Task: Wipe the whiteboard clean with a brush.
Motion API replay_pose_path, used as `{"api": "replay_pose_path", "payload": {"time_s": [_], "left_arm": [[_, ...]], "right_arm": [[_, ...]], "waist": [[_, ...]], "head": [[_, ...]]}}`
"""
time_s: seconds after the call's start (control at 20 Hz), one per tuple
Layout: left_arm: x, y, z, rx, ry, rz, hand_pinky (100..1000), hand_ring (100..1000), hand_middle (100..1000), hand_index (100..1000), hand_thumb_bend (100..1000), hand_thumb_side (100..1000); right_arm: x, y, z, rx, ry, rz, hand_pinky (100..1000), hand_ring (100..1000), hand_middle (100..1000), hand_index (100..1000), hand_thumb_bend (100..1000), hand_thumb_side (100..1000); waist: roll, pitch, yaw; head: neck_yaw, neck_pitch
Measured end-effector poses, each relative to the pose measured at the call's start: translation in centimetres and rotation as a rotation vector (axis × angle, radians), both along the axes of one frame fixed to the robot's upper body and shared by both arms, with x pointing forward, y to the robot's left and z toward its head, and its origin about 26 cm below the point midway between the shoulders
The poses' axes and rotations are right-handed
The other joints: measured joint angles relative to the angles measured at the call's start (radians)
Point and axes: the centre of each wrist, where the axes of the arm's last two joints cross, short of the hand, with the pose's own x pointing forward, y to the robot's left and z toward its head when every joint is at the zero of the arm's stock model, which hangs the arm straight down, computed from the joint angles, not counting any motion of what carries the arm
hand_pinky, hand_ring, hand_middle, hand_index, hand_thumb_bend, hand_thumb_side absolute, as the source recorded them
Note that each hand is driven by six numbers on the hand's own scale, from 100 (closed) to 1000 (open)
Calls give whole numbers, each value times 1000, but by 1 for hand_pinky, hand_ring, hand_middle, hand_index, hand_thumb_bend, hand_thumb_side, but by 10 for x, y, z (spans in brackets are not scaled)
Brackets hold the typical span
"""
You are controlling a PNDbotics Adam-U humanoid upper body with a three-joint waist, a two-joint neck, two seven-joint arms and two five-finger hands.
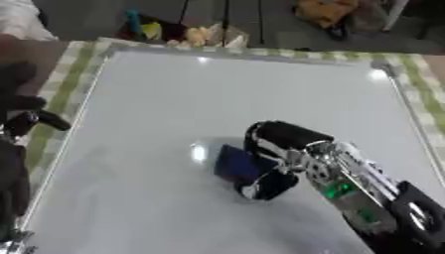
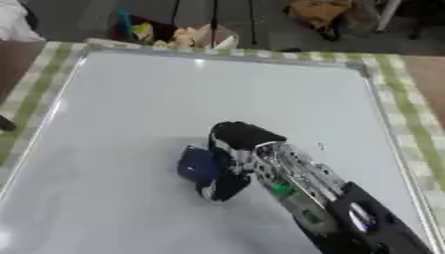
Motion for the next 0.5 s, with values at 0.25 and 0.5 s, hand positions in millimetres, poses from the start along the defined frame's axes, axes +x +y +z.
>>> {"api": "replay_pose_path", "payload": {"time_s": [0.25, 0.5], "left_arm": [[0, 0, 0, 0, 0, 0, 455, 895, 785, 618, 100, 983], [0, 0, 0, 2, 1, 0, 454, 896, 785, 618, 100, 983]], "right_arm": [[0, 0, -1, 2, -1, -4, 634, 722, 677, 181, 272, 273], [0, 1, -1, 5, -3, -7, 617, 713, 663, 179, 250, 267]], "waist": [[0, 0, 0], [0, 0, -2]], "head": [[-1, 0], [-1, 0]]}}
